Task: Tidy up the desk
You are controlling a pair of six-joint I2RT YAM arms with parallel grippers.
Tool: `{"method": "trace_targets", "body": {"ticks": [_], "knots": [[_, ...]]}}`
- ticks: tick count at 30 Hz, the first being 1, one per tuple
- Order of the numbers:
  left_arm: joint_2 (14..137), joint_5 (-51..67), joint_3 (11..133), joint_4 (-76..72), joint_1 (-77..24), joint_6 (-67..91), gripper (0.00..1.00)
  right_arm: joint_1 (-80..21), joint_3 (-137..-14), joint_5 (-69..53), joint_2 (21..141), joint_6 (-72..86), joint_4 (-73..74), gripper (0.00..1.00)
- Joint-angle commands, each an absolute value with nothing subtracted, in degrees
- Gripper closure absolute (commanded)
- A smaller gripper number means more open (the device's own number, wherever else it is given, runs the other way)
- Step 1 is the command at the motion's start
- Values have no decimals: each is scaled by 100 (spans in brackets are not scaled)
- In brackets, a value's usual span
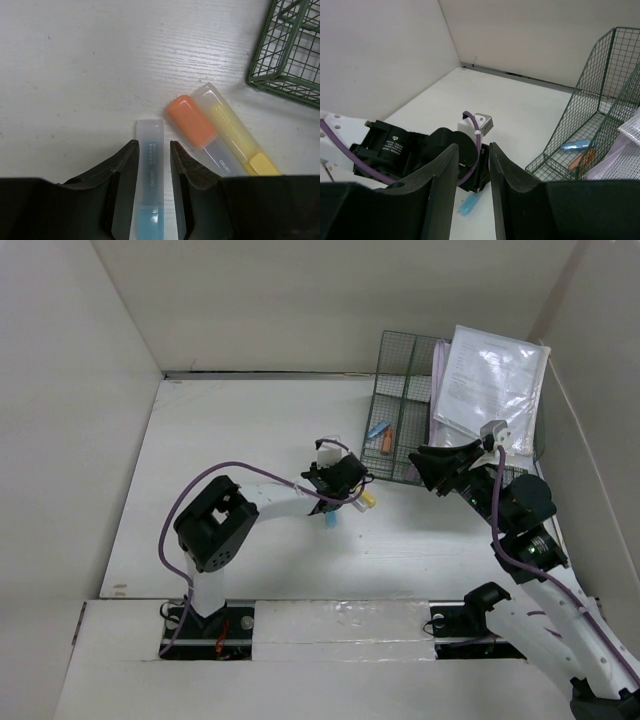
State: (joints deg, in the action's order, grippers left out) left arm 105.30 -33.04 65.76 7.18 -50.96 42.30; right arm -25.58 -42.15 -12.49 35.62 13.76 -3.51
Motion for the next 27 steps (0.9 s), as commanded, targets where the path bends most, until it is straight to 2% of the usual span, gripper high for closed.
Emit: {"method": "trace_targets", "body": {"ticks": [1,7,12,17,18,20,21,27], "knots": [[10696,-3217,6820,879,-5115,4140,73,-2602,-4192,-1310,3516,1397,-659,64],[10836,-3260,6864,975,-5115,4104,73,-2602,-4184,-1301,3489,1397,-668,64],[10907,-3357,6908,1055,-5115,4140,67,-2602,-4192,-1318,3507,1397,-659,64],[11021,-3322,6970,1020,-5115,4096,68,-2602,-4192,-1318,3507,1397,-668,64],[11030,-3305,6978,1028,-5115,4104,72,-2602,-4192,-1318,3507,1397,-677,63],[11057,-3313,6961,1028,-5115,4131,85,-2602,-4184,-1327,3507,1398,-668,64],[11039,-3322,6944,1037,-5115,4148,98,-2602,-4192,-1327,3507,1406,-668,64],[10575,-3392,6821,1169,-5115,4219,100,-2602,-4192,-1336,3489,1406,-668,64]]}}
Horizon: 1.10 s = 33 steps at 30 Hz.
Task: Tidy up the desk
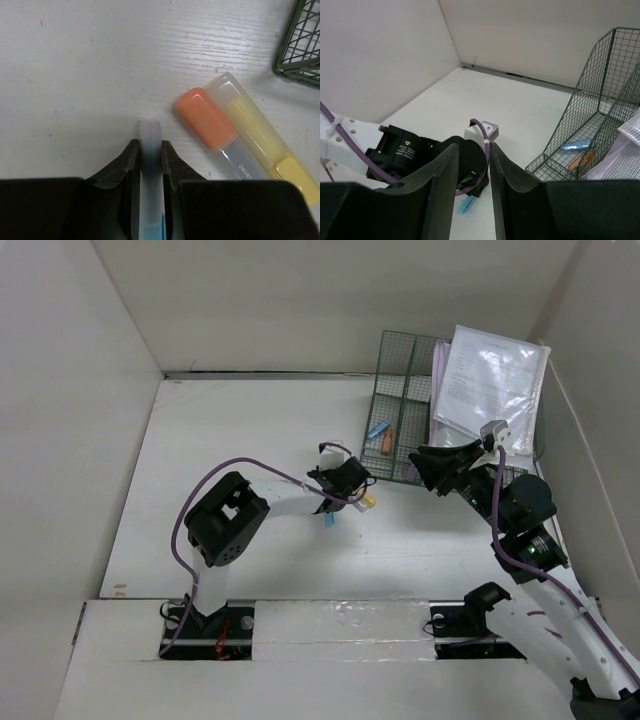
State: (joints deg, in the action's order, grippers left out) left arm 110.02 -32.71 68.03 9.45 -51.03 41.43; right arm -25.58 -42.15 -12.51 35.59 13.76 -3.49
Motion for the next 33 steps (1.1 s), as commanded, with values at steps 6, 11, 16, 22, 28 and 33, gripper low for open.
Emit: {"method": "trace_targets", "body": {"ticks": [6,11,16,22,28,33], "knots": [[9609,-3130,6724,582,-5176,3948,100,-2602,-4184,-1310,3454,1398,-677,63],[9062,-2717,6540,-1137,-5238,3481,100,-2602,-4184,-1248,3375,1397,-642,64],[9131,-2233,6495,-2819,-5238,2814,100,-2602,-4148,-1134,3244,1380,-633,64],[10204,-1512,7154,-4131,-5238,2180,100,-2654,-4122,-1081,3208,1362,-633,64],[11179,-879,8033,-4499,-5133,1925,100,-2654,-4113,-1019,3146,1336,-607,64],[11601,-721,8534,-4623,-5133,1705,100,-2654,-4113,-1055,3155,1336,-615,64]]}}
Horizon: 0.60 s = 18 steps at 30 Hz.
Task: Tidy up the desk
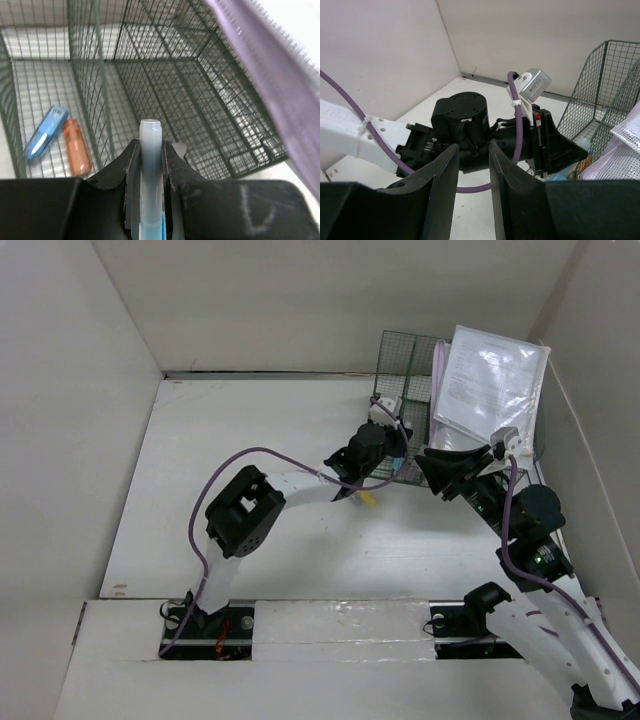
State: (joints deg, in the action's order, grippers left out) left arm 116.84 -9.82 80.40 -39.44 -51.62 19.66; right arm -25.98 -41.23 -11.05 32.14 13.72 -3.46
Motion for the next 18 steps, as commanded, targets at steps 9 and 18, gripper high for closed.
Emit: {"method": "trace_targets", "body": {"ticks": [9,18], "knots": [[12418,-571,9517,-4658,-5081,1424,100,-2654,-4104,-1055,3234,1327,-642,64],[12981,-439,10072,-4562,-5027,1494,100,-2654,-4104,-1011,3252,1301,-633,64]]}}
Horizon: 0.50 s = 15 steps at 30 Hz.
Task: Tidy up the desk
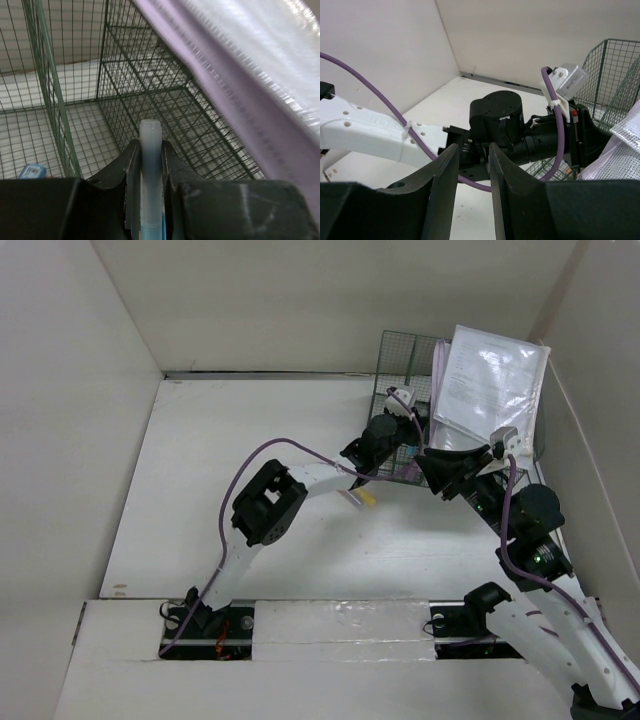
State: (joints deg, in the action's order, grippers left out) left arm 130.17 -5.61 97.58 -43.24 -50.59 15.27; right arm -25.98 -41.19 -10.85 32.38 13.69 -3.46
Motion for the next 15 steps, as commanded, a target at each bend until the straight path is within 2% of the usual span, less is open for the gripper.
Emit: {"method": "trace_targets", "body": {"ticks": [1,12,15], "knots": [[13008,-422,10072,-4570,-5027,1512,100,-2654,-4104,-1011,3243,1309,-633,64],[13166,-316,9993,-4605,-5027,1670,100,-2654,-4104,-1002,3305,1310,-642,64],[13166,-316,9914,-4605,-5027,1731,96,-2654,-4104,-1011,3305,1309,-659,64]]}}
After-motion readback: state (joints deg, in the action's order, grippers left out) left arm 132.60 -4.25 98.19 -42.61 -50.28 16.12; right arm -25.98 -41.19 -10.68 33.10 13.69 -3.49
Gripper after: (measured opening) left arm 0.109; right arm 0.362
